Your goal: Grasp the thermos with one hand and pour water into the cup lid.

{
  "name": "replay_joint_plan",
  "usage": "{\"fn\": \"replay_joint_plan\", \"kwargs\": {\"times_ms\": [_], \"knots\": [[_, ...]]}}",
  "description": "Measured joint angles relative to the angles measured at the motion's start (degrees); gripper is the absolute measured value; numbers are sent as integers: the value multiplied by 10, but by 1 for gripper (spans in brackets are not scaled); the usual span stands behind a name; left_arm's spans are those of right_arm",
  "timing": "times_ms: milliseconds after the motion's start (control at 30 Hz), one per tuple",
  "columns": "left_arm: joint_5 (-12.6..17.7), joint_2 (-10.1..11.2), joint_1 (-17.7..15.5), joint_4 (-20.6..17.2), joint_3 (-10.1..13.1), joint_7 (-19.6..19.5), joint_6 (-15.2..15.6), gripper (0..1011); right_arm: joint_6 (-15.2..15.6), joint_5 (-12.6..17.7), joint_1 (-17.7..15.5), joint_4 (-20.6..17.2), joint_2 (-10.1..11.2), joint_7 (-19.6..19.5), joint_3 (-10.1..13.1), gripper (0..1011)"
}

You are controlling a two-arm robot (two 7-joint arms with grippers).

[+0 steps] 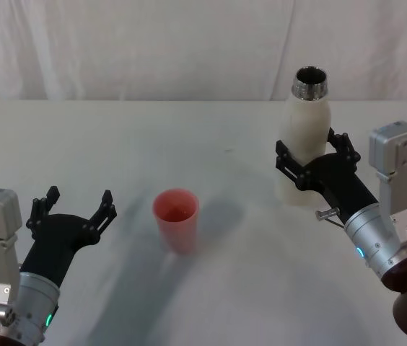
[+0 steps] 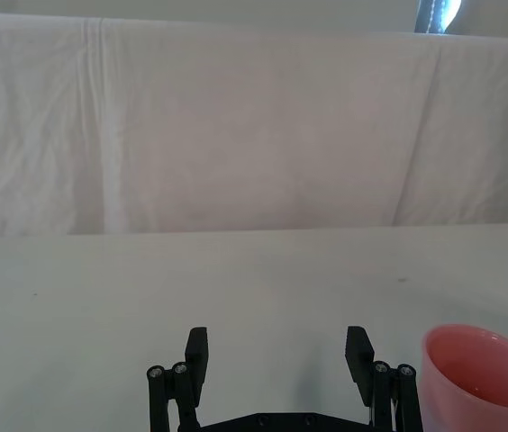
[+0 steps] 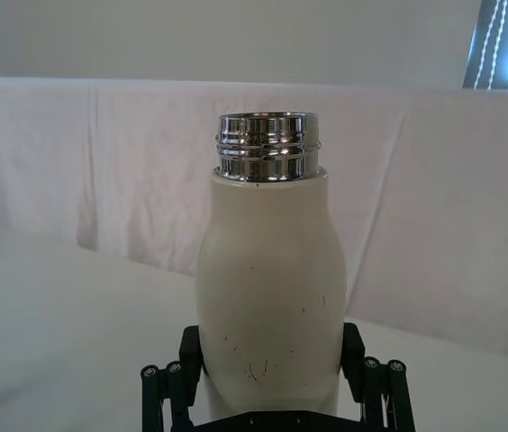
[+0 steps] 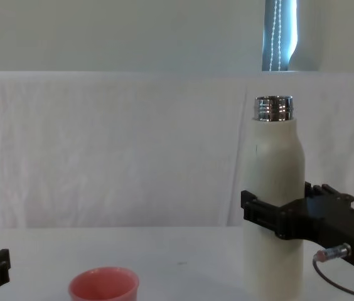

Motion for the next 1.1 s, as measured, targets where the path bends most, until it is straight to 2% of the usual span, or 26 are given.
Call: {"fn": "replay_joint_plan", "kwargs": {"times_ms": [200, 433, 833, 1100], "knots": [[0, 0, 0, 0, 0, 0, 0, 1001, 4, -23, 5, -10, 14, -1, -6, 948], [0, 0, 0, 0, 0, 0, 0, 1001, 12, -66, 12, -26, 32, -4, -18, 948], [0, 0, 0, 0, 0, 0, 0, 1001, 27, -109, 17, -48, 47, -2, -29, 948], [0, 0, 0, 0, 0, 0, 0, 1001, 56, -170, 20, -74, 63, -6, -48, 948]]}}
